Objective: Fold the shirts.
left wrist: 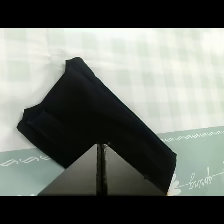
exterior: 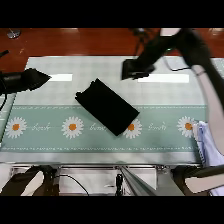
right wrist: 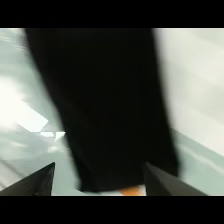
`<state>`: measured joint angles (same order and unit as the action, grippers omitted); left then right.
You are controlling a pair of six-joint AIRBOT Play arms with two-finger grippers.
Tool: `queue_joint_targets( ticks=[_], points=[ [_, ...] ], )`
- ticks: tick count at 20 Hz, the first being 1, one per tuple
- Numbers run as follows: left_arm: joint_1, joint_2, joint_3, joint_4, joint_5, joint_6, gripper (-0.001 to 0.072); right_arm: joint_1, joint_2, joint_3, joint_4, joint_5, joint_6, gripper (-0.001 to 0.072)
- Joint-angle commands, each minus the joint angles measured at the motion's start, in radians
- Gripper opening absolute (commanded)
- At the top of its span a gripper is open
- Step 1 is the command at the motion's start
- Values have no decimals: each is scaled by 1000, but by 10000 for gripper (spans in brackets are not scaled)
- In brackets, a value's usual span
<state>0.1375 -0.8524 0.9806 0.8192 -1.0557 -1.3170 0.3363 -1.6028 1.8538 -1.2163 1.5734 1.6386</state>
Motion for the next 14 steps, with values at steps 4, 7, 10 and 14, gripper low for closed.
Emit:
queue_joint_targets(
  ticks=[4, 7, 10, 14],
  points=[
    [-1, 0, -30, -1, 6, 8, 28, -83, 708, -1077, -152, -628, 457, 633],
    [-1, 0, -78, -2, 9, 8, 29, -9, 824, -1458, 329, -1064, 479, 621],
    [-1, 0, -113, -22, 9, 8, 28, 151, 728, -1486, 449, -1201, 415, 621],
    [-1, 0, -123, -39, 8, 8, 28, 126, 510, -1374, 452, -1057, 249, 622]
  ],
)
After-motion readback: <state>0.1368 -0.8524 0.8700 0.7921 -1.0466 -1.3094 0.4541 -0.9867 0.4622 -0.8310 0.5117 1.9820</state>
